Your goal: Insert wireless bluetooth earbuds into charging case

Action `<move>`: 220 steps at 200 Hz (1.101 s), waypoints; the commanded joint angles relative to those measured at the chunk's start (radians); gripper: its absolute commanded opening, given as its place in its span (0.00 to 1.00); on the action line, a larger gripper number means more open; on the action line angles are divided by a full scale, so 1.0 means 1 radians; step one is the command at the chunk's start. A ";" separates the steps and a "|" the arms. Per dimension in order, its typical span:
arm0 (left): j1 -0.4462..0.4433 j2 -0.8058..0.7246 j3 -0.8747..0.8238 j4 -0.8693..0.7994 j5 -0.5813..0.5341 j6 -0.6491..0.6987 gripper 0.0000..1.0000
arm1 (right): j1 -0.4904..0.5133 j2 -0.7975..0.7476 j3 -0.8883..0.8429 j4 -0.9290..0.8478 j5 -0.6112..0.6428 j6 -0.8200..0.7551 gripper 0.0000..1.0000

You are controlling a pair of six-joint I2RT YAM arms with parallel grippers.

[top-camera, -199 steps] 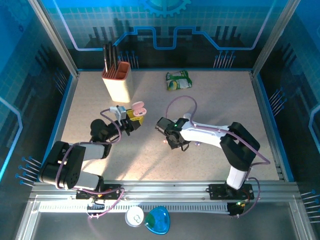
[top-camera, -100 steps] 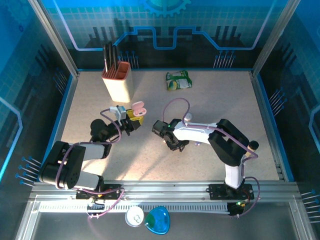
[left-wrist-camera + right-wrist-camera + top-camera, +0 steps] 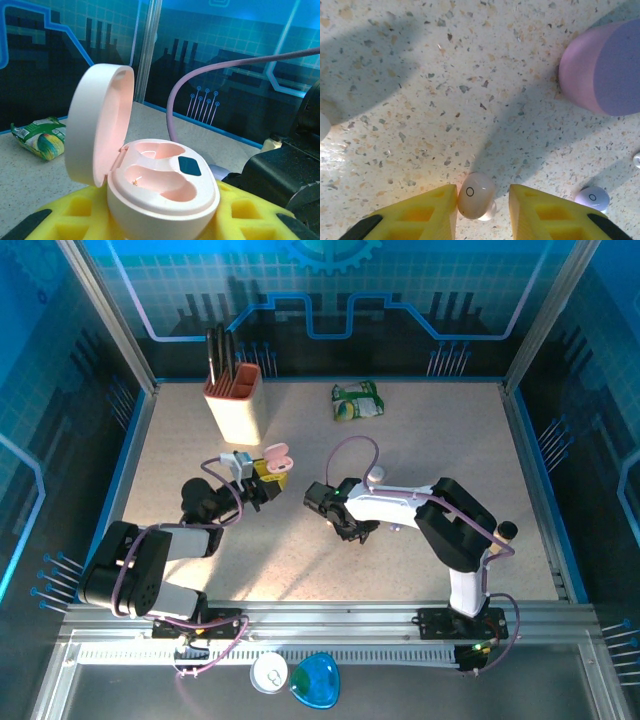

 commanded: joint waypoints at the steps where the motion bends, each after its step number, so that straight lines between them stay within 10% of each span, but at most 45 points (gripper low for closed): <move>1: 0.010 0.009 0.019 0.034 0.027 -0.019 0.26 | 0.008 0.002 0.019 -0.031 0.030 0.024 0.31; 120: 0.010 0.014 0.020 0.034 0.036 -0.018 0.26 | -0.009 -0.046 0.013 -0.020 -0.008 0.007 0.17; 220: -0.078 0.076 0.041 0.034 0.057 0.054 0.26 | -0.266 -0.422 -0.251 0.309 -0.557 0.013 0.18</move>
